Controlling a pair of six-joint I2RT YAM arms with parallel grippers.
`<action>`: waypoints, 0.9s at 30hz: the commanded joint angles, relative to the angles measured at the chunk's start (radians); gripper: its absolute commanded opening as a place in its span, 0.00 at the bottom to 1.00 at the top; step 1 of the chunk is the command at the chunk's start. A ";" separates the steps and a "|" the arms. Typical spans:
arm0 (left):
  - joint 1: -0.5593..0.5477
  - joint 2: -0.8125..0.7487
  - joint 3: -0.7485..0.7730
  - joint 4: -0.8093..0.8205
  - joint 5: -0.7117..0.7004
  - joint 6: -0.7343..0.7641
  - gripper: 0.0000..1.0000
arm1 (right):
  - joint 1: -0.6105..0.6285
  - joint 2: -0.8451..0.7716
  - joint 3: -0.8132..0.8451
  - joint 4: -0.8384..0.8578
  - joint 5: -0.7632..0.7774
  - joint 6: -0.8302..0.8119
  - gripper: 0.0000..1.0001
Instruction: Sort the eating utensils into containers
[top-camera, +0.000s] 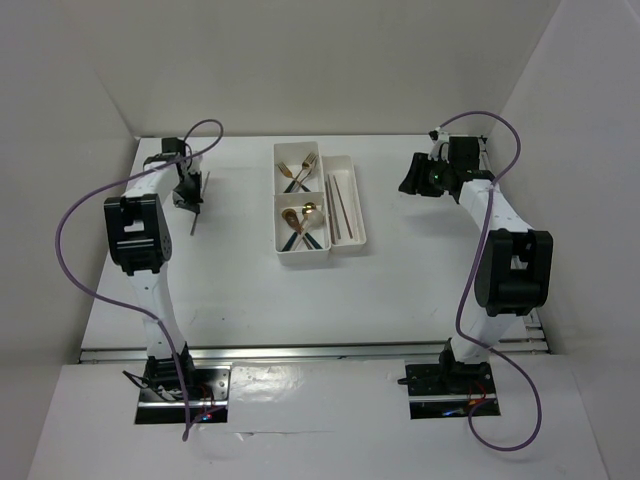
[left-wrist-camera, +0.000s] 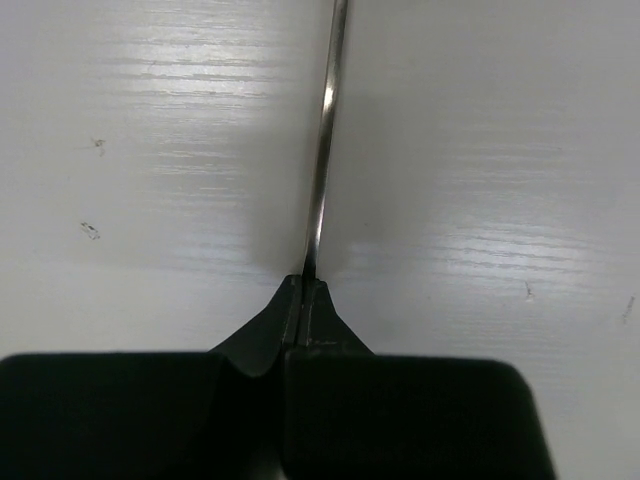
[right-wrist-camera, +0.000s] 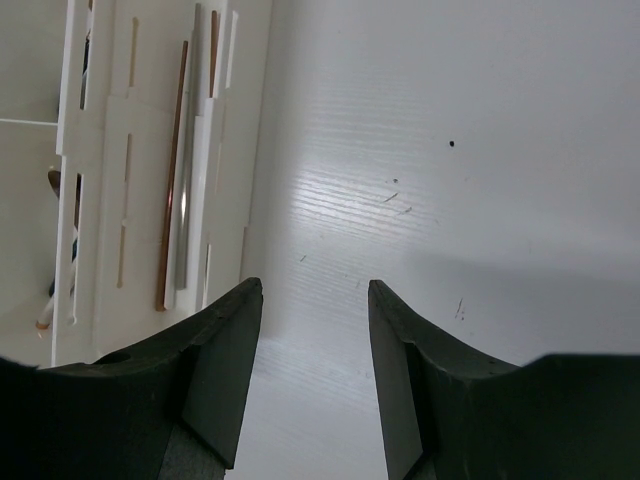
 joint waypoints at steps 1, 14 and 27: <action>-0.001 -0.096 -0.006 0.019 0.080 -0.057 0.00 | 0.006 -0.001 0.044 0.009 -0.009 0.001 0.54; -0.082 -0.532 -0.069 0.316 0.412 -0.577 0.00 | 0.025 -0.001 0.088 -0.011 -0.009 -0.017 0.54; -0.358 -0.316 -0.155 0.437 0.580 -0.970 0.00 | 0.034 -0.062 0.024 -0.011 -0.009 -0.017 0.54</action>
